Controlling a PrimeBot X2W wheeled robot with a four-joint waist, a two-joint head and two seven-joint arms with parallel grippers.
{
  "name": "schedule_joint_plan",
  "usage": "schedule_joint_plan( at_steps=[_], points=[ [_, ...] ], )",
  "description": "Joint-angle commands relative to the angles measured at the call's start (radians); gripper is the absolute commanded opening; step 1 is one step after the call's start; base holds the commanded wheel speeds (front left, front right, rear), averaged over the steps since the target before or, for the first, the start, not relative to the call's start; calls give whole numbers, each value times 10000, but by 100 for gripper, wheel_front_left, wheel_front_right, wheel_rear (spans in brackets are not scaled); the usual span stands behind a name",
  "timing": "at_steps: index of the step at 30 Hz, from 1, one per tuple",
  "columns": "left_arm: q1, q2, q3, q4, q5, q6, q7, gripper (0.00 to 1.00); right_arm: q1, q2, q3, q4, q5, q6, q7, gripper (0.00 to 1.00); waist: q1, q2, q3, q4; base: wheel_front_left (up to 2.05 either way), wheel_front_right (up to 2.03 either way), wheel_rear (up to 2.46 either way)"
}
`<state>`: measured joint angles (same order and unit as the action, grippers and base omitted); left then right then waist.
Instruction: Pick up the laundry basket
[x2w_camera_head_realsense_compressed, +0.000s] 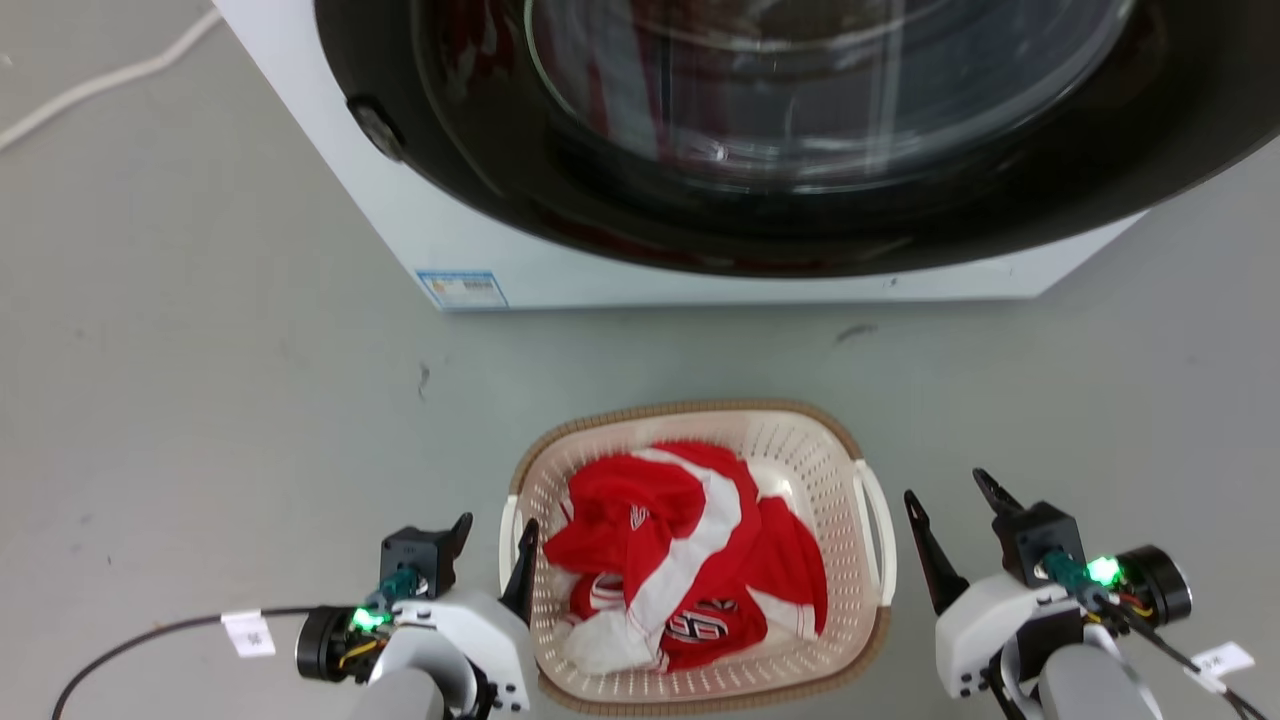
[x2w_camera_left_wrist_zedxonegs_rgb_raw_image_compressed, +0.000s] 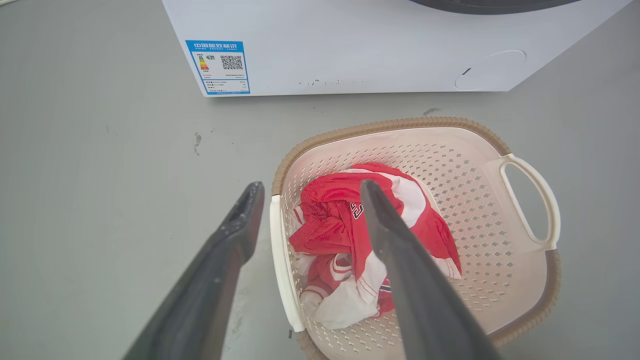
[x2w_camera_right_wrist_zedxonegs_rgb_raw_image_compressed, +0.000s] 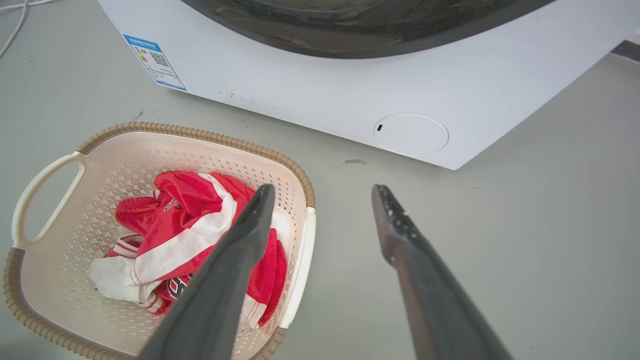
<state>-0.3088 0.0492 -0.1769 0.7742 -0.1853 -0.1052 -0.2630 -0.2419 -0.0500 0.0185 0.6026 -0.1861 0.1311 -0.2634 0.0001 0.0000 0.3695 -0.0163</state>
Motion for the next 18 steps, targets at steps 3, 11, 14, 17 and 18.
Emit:
schedule_joint_plan(
  at_steps=[3,11,14,17,18],
  points=[
    [-766,18,18,587,50,-47,-28,100,-754,-102,8,649,-107,-7,-23,100,-1,0,1072,18,0,0,0],
    [-1581,18,160,1402,135,-70,-27,100,-1704,-193,52,1711,-158,-7,-23,100,-1,0,2008,29,0,0,0],
    [-1863,18,225,1728,135,-71,-28,100,-2044,-202,35,2223,-225,-7,-23,100,-1,0,2302,18,0,0,0],
    [-2052,23,225,2013,210,-69,-27,100,-2371,-192,-3,2669,-261,-7,-23,100,-1,0,2556,8,0,0,0],
    [-2118,25,232,2127,231,-72,-28,100,-2471,-190,-6,2780,-282,-7,-21,100,-1,0,2641,4,0,0,0]
  ],
)
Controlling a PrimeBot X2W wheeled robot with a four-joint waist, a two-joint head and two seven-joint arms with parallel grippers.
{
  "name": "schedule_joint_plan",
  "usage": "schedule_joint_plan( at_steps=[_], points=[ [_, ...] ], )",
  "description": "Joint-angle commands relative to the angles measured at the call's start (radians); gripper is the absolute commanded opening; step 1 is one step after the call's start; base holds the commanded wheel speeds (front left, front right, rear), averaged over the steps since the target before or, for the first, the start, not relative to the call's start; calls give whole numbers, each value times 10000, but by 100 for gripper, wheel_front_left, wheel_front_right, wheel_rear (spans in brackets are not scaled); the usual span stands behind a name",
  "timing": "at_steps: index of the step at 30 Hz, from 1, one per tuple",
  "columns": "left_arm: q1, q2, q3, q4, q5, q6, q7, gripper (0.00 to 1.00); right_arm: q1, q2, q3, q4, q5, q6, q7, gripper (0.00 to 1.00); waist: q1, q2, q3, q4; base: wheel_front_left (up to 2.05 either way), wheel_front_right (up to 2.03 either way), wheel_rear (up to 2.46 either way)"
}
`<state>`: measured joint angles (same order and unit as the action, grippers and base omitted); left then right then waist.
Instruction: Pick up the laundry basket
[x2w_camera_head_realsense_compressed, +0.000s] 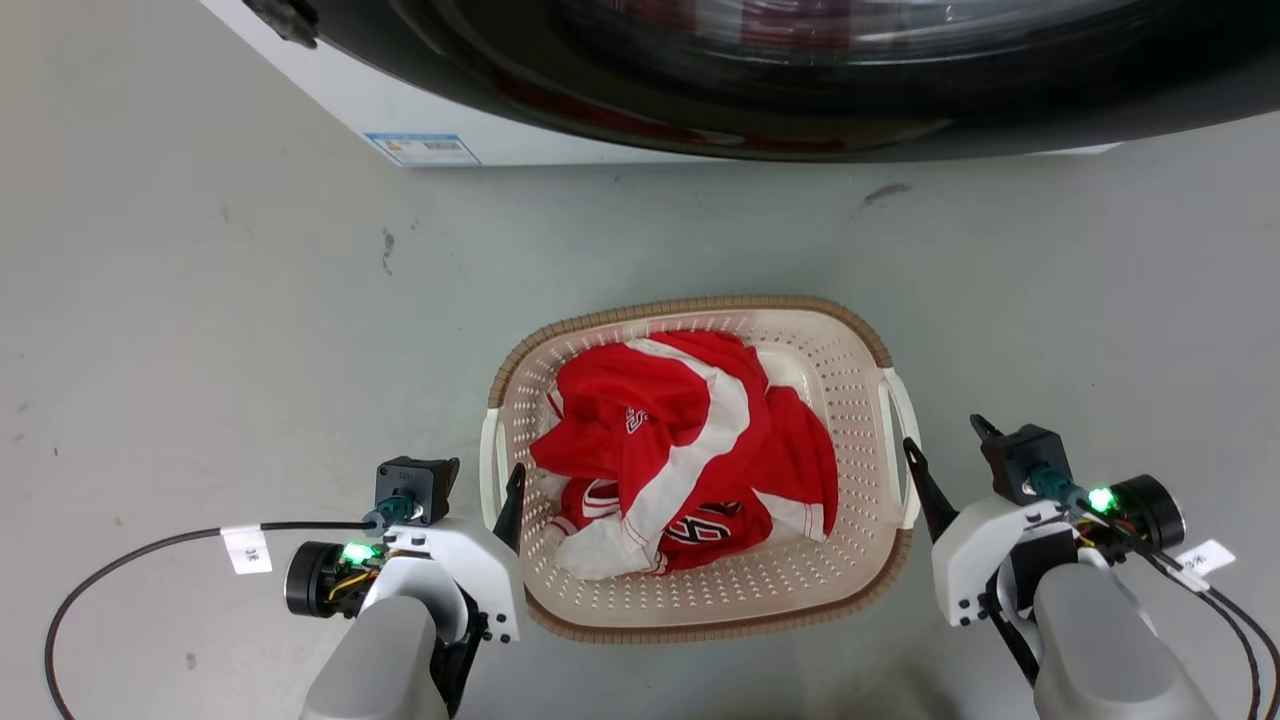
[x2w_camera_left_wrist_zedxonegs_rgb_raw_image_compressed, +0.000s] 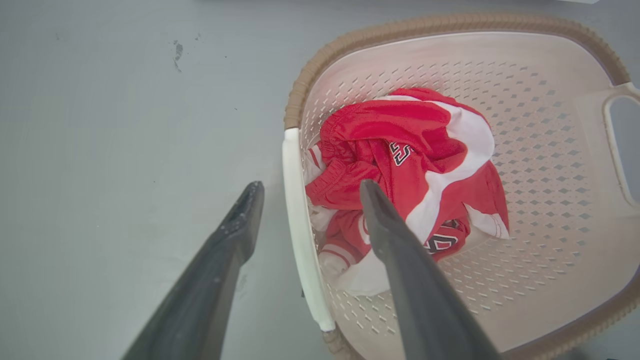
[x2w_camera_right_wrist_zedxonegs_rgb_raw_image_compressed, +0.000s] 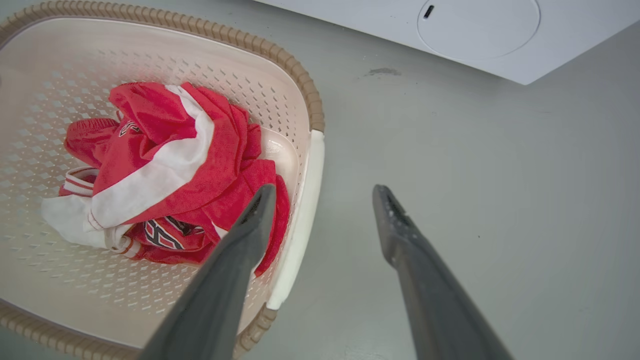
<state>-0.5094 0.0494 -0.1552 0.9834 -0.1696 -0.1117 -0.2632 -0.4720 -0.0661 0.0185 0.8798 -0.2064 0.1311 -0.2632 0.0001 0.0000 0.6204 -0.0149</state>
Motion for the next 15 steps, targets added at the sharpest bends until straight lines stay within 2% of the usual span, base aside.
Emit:
schedule_joint_plan(
  at_steps=[1,15],
  points=[
    [-357,18,16,219,89,-17,-26,100,-427,-29,16,361,-122,-7,-23,100,-1,0,384,-17,0,0,0],
    [-1271,19,-170,782,171,-100,-26,100,-1522,59,361,1491,-73,-7,-23,100,-1,0,1510,-3,0,0,0]
  ],
)
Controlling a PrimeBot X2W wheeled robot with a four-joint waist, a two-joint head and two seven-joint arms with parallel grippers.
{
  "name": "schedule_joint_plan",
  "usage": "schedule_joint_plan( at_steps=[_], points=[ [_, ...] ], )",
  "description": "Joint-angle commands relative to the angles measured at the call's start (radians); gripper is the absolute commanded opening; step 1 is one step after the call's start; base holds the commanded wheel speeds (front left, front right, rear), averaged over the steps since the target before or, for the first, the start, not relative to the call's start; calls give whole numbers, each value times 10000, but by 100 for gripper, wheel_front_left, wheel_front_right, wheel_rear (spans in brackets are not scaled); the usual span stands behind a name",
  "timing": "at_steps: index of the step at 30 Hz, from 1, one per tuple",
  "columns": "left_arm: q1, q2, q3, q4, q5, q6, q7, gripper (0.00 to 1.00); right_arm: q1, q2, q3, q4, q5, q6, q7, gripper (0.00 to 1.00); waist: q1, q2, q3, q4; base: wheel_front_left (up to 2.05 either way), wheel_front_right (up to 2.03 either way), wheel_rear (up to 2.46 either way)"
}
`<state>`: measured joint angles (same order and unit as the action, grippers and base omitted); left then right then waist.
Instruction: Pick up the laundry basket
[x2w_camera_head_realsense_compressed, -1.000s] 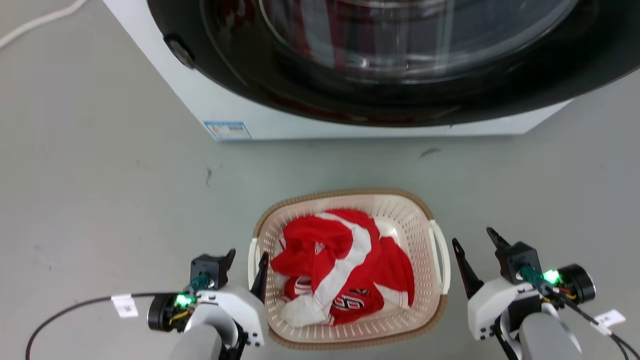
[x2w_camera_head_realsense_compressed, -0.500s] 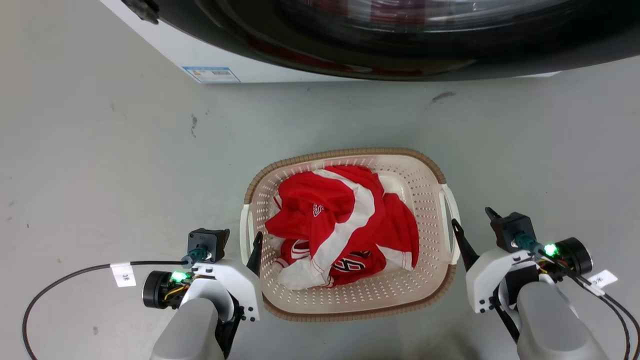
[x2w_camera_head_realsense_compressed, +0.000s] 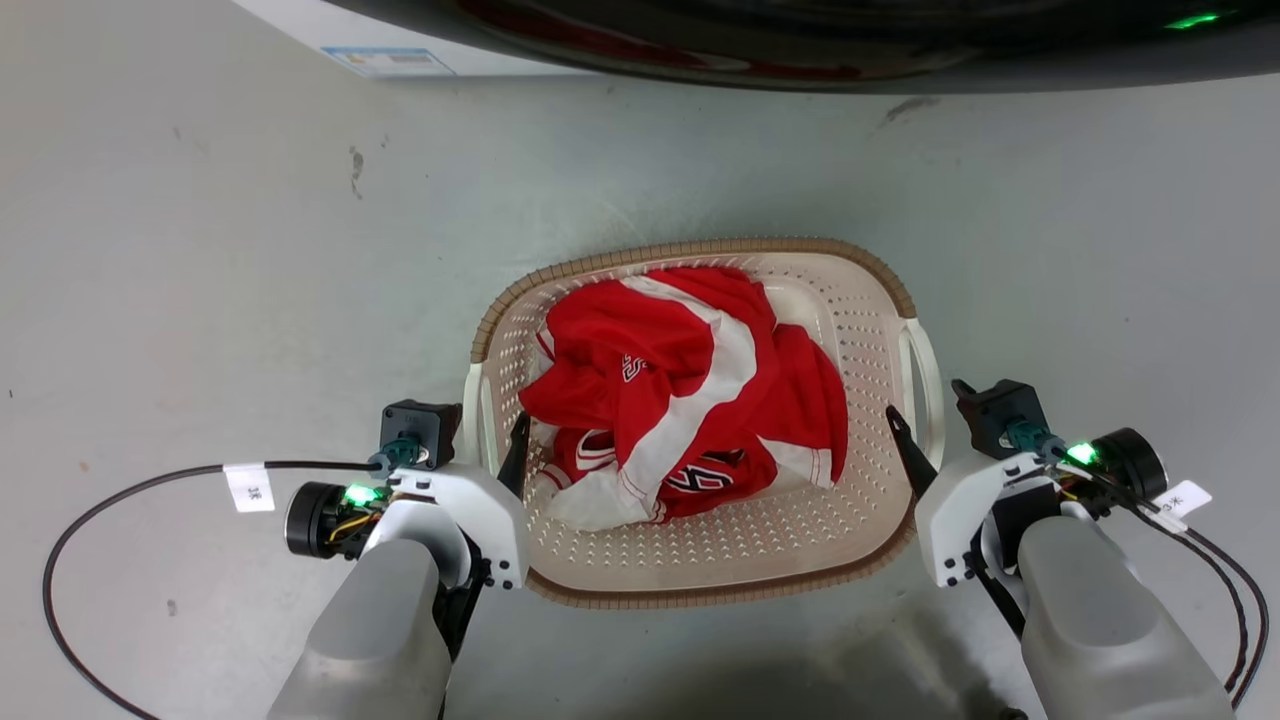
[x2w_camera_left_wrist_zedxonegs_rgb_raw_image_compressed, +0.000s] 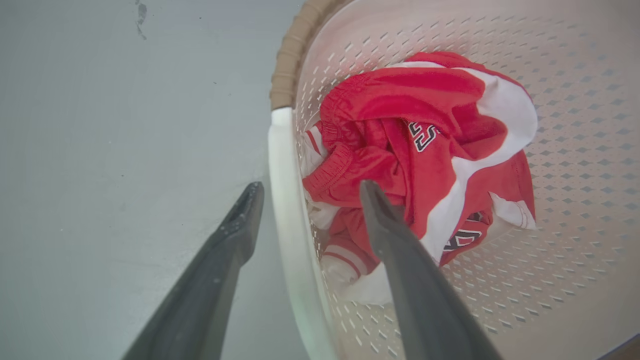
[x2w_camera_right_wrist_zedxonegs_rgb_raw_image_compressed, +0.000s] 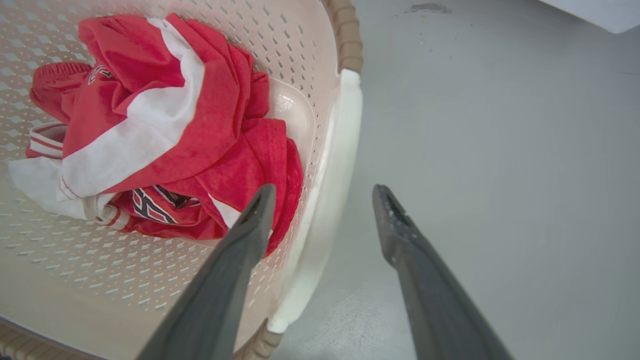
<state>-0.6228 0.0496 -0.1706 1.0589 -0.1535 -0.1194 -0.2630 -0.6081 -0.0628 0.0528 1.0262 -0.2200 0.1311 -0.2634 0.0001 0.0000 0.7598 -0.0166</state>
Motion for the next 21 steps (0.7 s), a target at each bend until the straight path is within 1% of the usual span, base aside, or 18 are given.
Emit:
schedule_joint_plan(
  at_steps=[1,7,12,13,14,21],
  points=[
    [-200,15,-53,57,35,-26,-26,100,-212,36,34,75,120,-7,-23,100,-1,0,194,13,0,0,0],
    [-497,14,-273,229,-30,-49,-26,100,-526,82,188,389,143,-7,-21,100,-1,0,591,-1,0,0,0],
    [-658,13,-523,340,-74,-68,-28,100,-679,103,232,634,159,-7,-23,100,-1,0,707,-7,0,0,0],
    [-684,13,-600,345,-55,-67,-28,100,-721,107,246,653,175,-7,-23,80,-1,0,717,-9,0,0,0],
    [-723,13,-741,447,-61,-74,-26,0,-777,114,294,755,186,-7,-21,0,-1,0,719,-8,0,0,0],
    [-819,-23,-1192,644,-299,-129,-28,0,-940,131,509,990,298,-5,-23,0,-1,0,560,19,0,0,0]
  ],
)
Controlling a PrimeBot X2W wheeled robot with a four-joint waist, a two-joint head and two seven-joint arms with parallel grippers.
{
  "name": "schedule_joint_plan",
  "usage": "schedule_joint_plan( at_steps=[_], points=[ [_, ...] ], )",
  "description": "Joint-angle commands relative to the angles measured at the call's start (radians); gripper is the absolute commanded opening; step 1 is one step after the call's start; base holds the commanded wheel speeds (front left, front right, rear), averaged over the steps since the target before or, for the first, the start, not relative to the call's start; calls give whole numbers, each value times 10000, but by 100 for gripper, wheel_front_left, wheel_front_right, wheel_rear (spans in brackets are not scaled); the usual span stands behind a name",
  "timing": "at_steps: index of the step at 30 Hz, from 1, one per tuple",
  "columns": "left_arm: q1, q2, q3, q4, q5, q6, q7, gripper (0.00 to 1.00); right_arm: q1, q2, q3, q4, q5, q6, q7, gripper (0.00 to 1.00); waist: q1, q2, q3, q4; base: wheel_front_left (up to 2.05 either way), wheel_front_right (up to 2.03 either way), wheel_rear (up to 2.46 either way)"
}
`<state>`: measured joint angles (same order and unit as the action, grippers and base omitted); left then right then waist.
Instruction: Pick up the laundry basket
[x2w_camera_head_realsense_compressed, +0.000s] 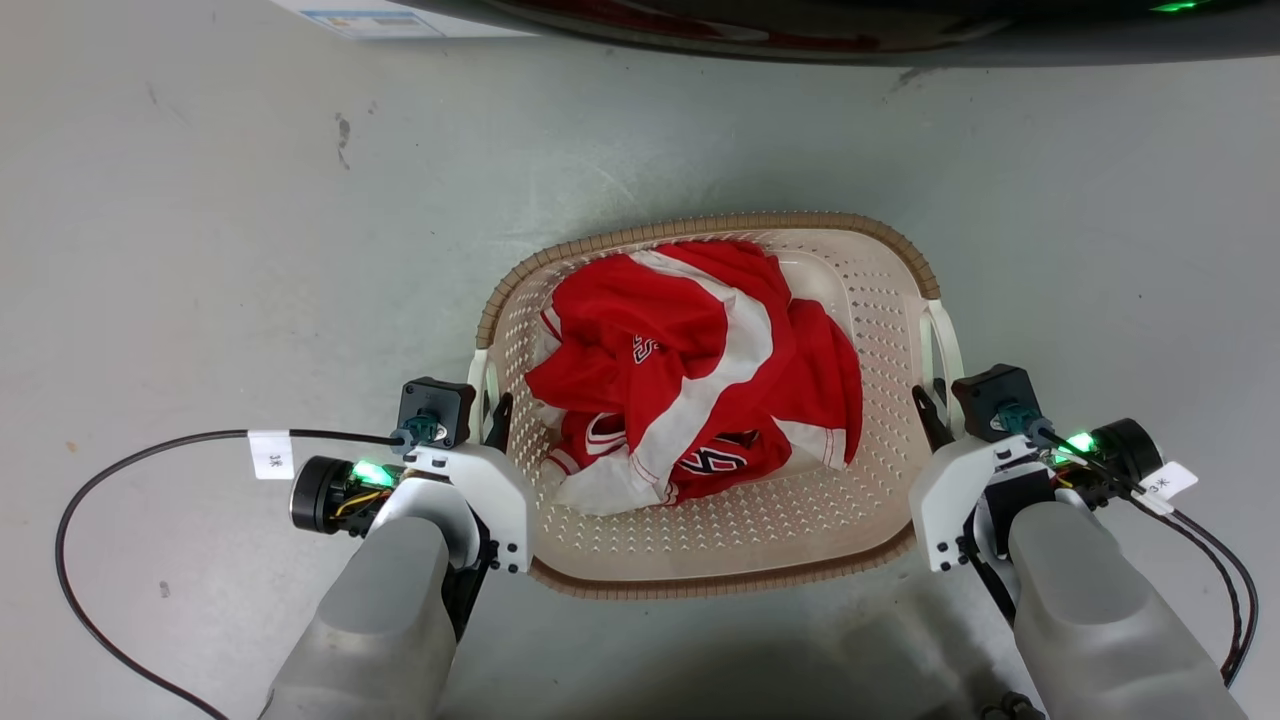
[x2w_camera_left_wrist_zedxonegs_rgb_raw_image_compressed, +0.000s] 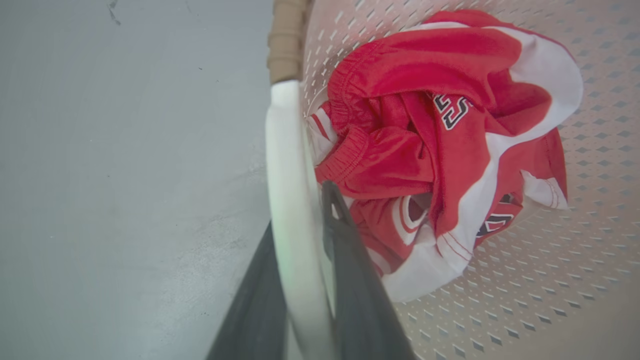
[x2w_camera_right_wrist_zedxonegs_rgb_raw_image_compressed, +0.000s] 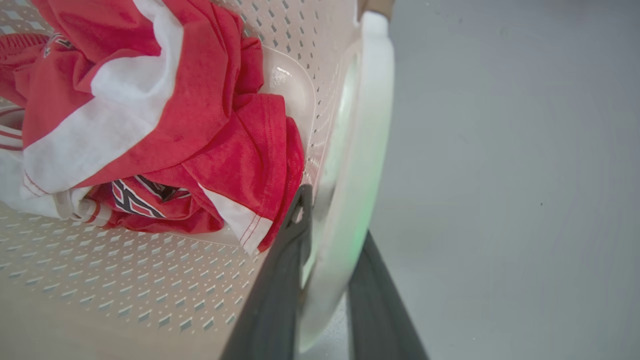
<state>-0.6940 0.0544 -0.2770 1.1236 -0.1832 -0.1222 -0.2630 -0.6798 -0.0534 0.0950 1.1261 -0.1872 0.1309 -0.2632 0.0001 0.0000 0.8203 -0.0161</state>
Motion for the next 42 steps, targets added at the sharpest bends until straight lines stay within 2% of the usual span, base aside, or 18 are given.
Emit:
schedule_joint_plan(
  at_steps=[1,7,16,25,32,42],
  points=[
    [-92,-71,-194,37,-58,-105,-28,0,-208,41,130,28,-6,-3,-24,0,-1,0,-97,17,0,0,0],
    [193,-111,-970,311,-704,-130,-21,0,23,67,453,316,264,1,-28,0,-1,0,-652,53,0,0,0],
    [468,-174,-2675,563,-2387,-162,1008,0,213,132,1409,1201,1153,12,5,0,-1,0,-2194,162,0,0,0],
    [600,-238,-3867,520,-3717,-190,2215,0,430,190,3024,1427,2716,57,1161,0,-1,0,-3608,251,0,0,0],
    [692,-244,-4421,527,-4490,-192,2904,0,492,220,4028,1353,3781,58,2000,0,-1,0,-4482,260,0,0,0],
    [948,194,-5311,188,-5686,-195,3822,0,789,224,5301,1252,5182,60,2833,0,-1,0,-5875,237,0,0,0]
  ],
)
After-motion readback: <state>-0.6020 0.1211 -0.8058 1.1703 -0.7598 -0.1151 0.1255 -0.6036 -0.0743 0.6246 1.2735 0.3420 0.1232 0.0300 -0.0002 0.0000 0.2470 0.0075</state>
